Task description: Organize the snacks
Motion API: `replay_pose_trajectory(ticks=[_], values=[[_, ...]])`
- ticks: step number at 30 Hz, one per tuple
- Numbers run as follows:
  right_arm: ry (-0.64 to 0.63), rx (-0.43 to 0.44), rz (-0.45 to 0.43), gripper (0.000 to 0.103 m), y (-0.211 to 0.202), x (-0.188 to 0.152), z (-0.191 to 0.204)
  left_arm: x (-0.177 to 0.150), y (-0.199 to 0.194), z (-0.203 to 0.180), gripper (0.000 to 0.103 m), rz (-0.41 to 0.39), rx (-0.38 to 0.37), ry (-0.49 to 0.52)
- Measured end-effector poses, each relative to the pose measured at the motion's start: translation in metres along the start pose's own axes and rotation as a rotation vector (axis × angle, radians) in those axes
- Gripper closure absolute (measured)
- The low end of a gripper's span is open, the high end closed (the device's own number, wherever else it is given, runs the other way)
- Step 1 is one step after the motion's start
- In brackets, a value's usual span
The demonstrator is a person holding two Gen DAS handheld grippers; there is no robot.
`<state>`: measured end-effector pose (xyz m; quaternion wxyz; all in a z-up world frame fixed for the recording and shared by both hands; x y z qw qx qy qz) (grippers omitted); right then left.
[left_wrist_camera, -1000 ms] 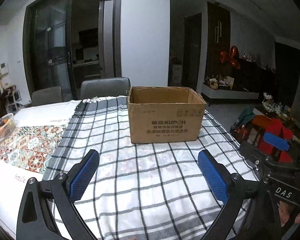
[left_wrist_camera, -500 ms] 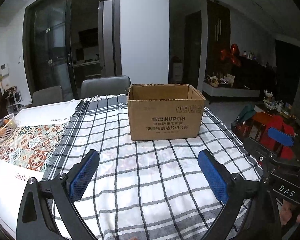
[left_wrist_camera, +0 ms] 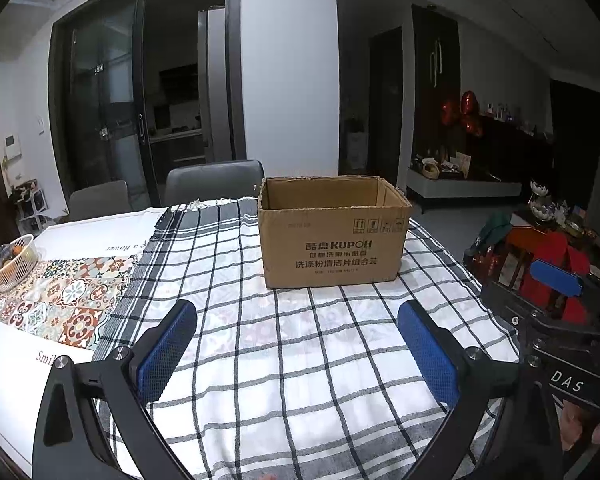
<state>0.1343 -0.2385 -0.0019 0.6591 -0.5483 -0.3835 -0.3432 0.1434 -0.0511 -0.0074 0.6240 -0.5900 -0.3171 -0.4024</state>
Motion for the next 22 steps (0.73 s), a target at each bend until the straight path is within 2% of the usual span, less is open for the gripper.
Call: replay_pose_trajectory(ticks=[22], values=[[0.000, 0.004, 0.002, 0.021, -0.0010, -0.0002, 0.0010, 0.0009, -0.0009, 0.0039, 0.001, -0.001, 0.017, -0.003]])
Point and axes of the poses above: each gripper's, at about its wrist camera, not at the fingertips, and y roughly the way its jaws point, z to its left, x to its top, the point moved 9 cm from there along y, roughly the way its jaws point, and after that the axes turned 9 degrees about x, right-handed, at the moved point
